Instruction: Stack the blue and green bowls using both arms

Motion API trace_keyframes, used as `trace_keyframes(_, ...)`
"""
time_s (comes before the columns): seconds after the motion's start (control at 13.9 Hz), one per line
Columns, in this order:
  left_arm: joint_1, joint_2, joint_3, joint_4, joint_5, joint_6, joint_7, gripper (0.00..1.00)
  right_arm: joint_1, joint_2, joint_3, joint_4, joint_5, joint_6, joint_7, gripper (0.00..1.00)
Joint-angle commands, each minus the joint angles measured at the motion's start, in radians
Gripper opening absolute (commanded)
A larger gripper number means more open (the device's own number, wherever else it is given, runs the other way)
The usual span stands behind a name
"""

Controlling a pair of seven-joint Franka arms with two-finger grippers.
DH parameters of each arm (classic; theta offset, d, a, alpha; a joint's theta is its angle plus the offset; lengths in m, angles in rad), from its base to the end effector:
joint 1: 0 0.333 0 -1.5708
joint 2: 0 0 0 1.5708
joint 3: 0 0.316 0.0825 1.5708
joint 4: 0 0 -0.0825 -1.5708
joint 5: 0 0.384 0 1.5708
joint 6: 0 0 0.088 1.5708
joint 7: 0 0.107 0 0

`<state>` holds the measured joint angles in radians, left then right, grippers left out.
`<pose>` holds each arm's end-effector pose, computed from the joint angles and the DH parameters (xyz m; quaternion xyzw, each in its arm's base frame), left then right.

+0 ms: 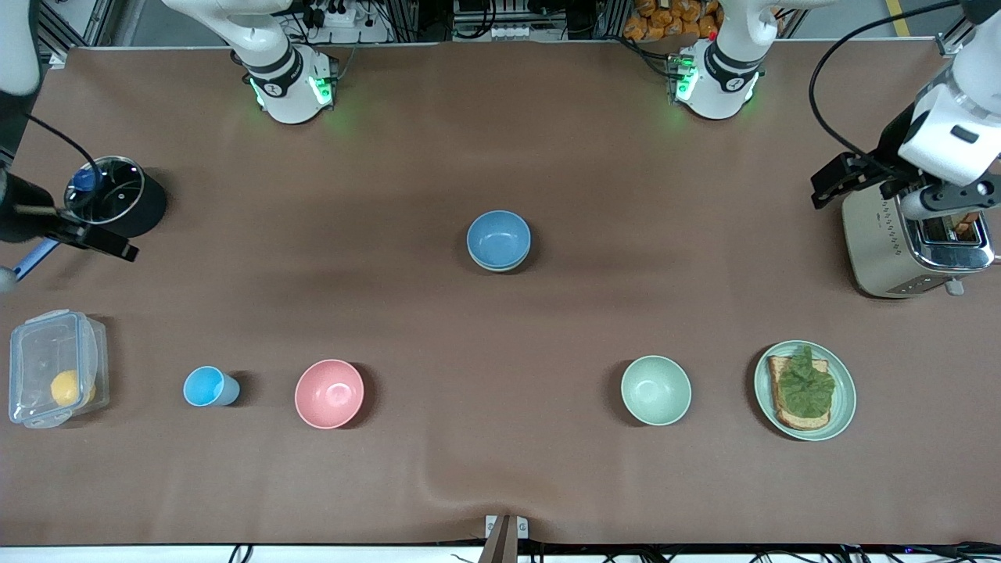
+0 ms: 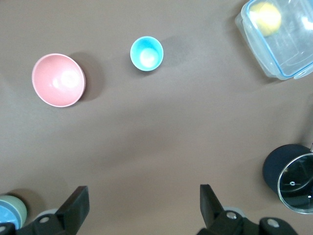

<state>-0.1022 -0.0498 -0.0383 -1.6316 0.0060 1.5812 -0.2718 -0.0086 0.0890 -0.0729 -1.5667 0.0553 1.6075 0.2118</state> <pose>0.5342 -0.0754 0.6239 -0.9978 -0.0656 -0.0005 0.0039 0.5812 -0.0400 0.5792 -0.9885 0.1476 0.0255 0.0227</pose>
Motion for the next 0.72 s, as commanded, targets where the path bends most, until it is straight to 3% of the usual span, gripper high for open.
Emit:
trace_keyframes(0.0,0.019,0.037,-0.020,0.083,-0.037,-0.056,0.020,1.00,-0.027,-0.015,0.025,0.002,-0.015,-0.011,-0.014,1.00)
trace_keyframes(0.14,0.024,0.056,-0.018,0.145,-0.032,-0.125,0.103,1.00,-0.019,-0.047,0.031,0.002,-0.017,-0.012,-0.002,1.00)
trace_keyframes(0.65,0.052,0.035,-0.025,0.145,-0.005,-0.139,0.177,1.00,-0.022,-0.090,0.028,-0.006,-0.015,-0.020,-0.014,1.00)
